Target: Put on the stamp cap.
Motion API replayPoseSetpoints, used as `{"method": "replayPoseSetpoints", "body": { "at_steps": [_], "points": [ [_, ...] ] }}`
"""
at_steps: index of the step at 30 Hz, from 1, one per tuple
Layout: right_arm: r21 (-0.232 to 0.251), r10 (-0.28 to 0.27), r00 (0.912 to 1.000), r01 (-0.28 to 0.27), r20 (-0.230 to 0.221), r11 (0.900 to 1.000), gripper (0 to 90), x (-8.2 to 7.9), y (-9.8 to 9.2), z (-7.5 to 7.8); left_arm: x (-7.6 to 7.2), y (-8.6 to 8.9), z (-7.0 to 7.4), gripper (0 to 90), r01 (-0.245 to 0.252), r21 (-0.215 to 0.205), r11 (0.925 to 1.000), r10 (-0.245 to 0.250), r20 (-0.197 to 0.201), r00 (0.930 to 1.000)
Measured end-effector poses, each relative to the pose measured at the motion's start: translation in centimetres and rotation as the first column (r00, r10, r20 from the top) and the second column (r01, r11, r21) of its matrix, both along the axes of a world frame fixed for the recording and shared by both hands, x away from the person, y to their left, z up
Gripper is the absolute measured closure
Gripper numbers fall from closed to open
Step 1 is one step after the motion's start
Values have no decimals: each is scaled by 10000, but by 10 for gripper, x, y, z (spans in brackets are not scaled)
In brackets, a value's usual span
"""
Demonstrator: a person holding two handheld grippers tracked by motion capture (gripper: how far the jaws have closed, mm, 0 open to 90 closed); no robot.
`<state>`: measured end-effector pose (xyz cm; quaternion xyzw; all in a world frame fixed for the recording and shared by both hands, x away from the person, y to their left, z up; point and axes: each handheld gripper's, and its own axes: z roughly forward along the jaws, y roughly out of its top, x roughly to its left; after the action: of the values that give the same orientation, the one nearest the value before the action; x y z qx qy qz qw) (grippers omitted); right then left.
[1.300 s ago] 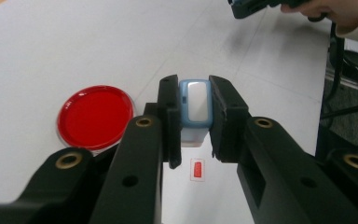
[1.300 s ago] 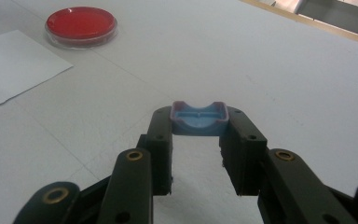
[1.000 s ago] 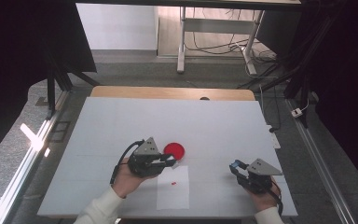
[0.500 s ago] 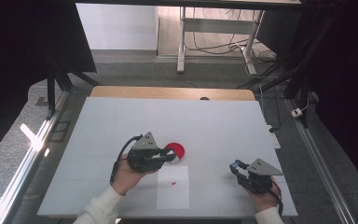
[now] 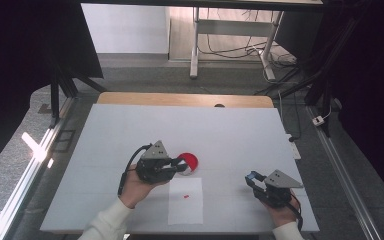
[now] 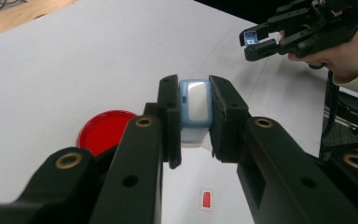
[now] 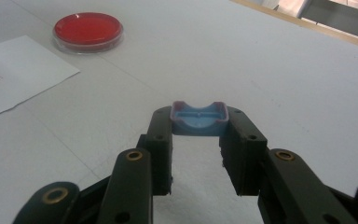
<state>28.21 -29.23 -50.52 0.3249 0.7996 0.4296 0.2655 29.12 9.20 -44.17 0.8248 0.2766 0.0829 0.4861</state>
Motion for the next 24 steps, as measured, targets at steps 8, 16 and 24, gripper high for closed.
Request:
{"method": "replayPoseSetpoints", "body": {
  "at_steps": [8, 16, 24],
  "points": [
    [126, 176, 9998, -175, -32, 9998, 650, 0, 8, -1, 0, 0, 0, 755, -23, -61, 10000, 23, -20, 10000],
    [194, 460, 9988, -456, -179, 9988, 650, 0, 18, -2, 0, 0, 0, 754, -24, -87, 10000, 24, -9, 10000],
    [163, 727, 9972, -725, -145, 9972, 650, -2, 29, -4, 0, -1, -1, 755, 7, -67, 10000, -7, -20, 10000]
  ]
}}
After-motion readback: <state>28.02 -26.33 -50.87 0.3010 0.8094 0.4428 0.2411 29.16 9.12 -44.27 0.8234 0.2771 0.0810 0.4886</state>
